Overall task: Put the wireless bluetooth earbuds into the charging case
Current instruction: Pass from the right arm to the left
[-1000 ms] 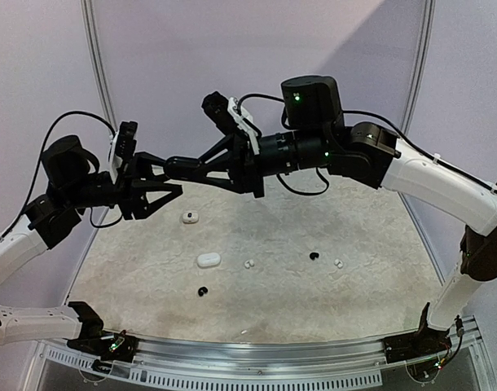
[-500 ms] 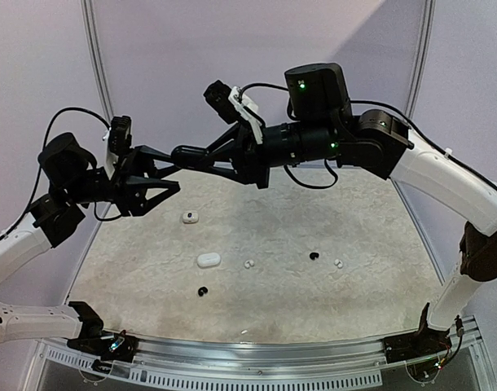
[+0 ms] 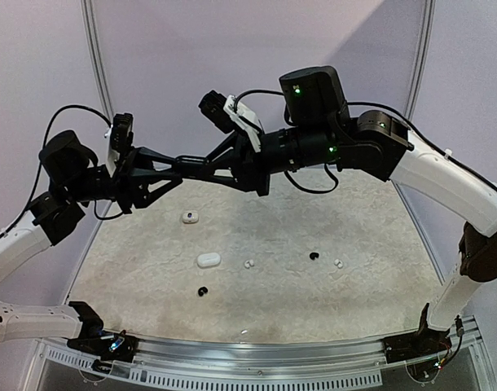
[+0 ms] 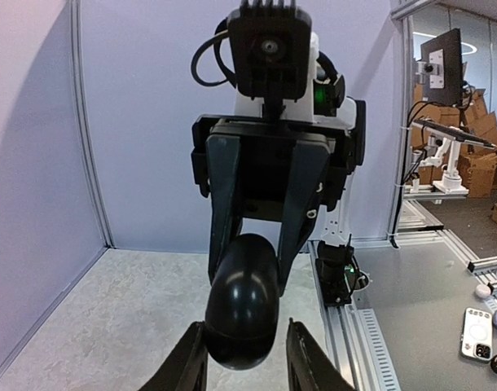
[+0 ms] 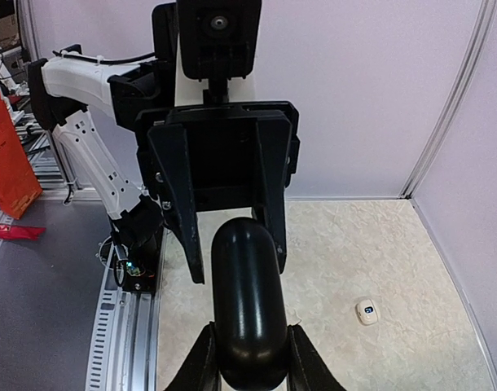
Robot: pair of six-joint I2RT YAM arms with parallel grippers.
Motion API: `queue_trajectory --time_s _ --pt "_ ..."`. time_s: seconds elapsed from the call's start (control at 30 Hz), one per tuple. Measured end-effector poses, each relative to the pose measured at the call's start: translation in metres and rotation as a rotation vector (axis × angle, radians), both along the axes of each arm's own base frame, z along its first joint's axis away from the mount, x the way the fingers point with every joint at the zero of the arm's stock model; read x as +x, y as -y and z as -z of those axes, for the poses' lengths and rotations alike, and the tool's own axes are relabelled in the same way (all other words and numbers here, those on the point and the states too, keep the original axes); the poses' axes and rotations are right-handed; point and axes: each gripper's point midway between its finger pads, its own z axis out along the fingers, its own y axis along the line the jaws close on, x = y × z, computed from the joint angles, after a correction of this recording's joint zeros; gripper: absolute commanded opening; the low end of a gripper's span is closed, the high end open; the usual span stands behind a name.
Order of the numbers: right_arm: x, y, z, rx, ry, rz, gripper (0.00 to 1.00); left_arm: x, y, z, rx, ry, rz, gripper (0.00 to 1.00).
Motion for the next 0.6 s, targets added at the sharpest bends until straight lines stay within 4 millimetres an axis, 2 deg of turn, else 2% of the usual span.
queue_trajectory --time_s 0.07,0.1,0.17,0.23,0.4,0.5,0.6 --pt "0.0 0.0 0.0 -0.002 0.003 0.0 0.0 0.001 0.001 0.001 0.003 0.0 0.0 0.29" --pt "0.0 0.0 0.0 -0.002 0.004 0.0 0.0 0.001 0.001 0.001 0.006 0.001 -0.001 0.32" --pt "0.0 0.0 0.0 -0.003 0.006 -0.001 0.0 0.002 0.002 0.003 0.012 0.0 -0.001 0.43" --pt "0.0 0.0 0.0 -0.001 0.008 -0.001 0.0 0.002 0.002 0.005 0.019 -0.009 0.007 0.48" --pt "0.0 -0.001 -0.002 0.008 0.014 -0.007 0.0 0.002 0.004 0.009 0.03 -0.014 0.014 0.43" --pt "0.0 -0.001 -0.002 0.007 0.021 -0.011 0.0 0.003 0.005 0.01 0.035 -0.014 0.015 0.35" --pt "0.0 -0.001 -0.001 0.004 0.027 -0.013 0.0 0.003 0.005 0.011 0.036 -0.008 0.015 0.41"
